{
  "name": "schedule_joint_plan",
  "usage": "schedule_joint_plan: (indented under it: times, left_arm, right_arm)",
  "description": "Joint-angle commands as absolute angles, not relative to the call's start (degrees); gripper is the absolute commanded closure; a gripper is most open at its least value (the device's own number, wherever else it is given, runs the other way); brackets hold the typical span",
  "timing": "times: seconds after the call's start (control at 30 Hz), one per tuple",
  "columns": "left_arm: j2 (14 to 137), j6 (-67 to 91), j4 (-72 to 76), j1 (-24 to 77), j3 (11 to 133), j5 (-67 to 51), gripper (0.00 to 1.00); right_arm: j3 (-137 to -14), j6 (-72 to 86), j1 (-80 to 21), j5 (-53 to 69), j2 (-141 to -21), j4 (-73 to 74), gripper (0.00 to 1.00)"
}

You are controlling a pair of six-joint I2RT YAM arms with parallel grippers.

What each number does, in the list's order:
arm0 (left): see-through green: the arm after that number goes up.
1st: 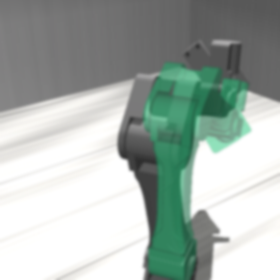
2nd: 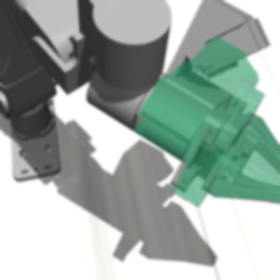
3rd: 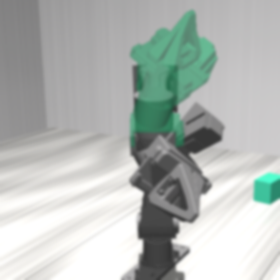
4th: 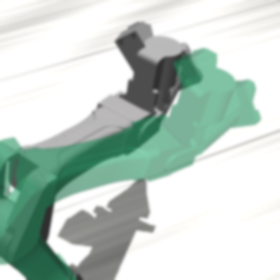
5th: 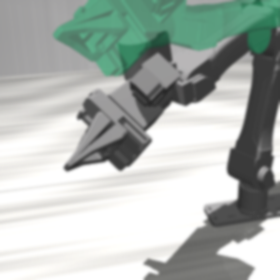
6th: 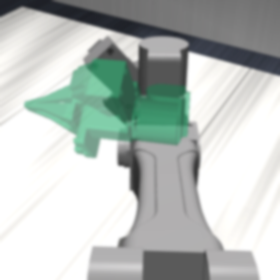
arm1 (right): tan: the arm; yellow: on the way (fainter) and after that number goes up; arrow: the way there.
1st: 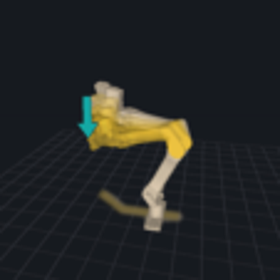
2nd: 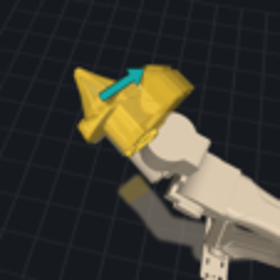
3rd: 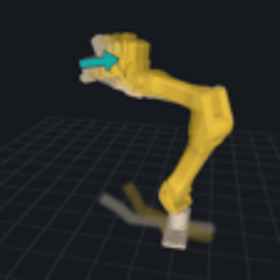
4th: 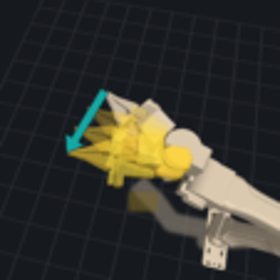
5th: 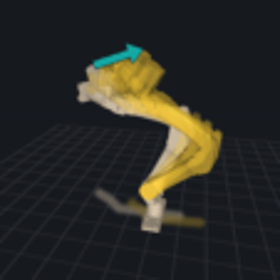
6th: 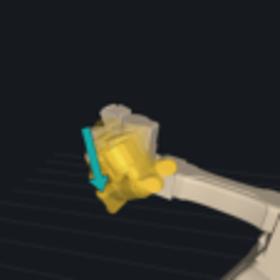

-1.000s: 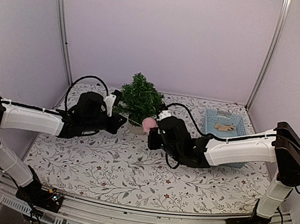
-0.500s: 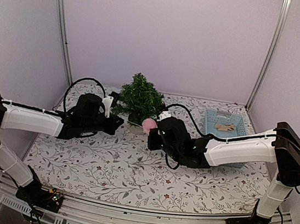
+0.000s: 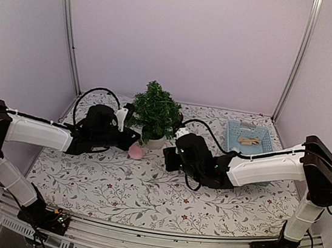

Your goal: Decorate the small christmas tree

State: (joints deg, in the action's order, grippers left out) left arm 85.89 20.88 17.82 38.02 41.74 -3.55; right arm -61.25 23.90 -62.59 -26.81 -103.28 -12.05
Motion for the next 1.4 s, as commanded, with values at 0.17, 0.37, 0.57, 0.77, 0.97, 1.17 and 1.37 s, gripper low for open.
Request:
schedule_joint_plan:
  times: [0.17, 0.37, 0.57, 0.77, 0.97, 1.17, 1.37]
  left_arm:
    - [87.54, 20.65, 20.57, 38.67, 42.8, -5.7, 1.0]
    - [87.9, 20.58, 20.91, 38.67, 43.23, -5.86, 1.0]
    - [88.59, 20.15, 21.0, 38.67, 44.02, -7.27, 1.0]
    - [87.95, 20.11, 20.86, 38.67, 44.03, -7.65, 0.94]
    - [87.63, 19.75, 19.86, 38.67, 45.0, -7.74, 0.81]
    - [86.19, 19.57, 18.84, 38.63, 45.13, -7.74, 0.69]
    - [81.43, 19.87, 18.92, 37.97, 42.57, -6.61, 0.65]
  right_arm:
    - [-56.96, 21.74, -62.67, -24.36, -96.74, -16.28, 0.57]
    - [-54.89, 20.99, -62.67, -23.87, -93.57, -16.69, 0.52]
    - [-52.71, 20.58, -62.67, -23.51, -90.65, -17.58, 0.48]
    - [-52.39, 20.35, -62.67, -22.75, -89.96, -17.58, 0.47]
    - [-51.63, 20.32, -62.69, -23.49, -89.26, -17.58, 0.47]
    - [-50.51, 20.57, -62.36, -23.73, -88.18, -17.58, 0.46]
    - [-49.31, 21.68, -61.36, -22.46, -87.68, -17.71, 0.46]
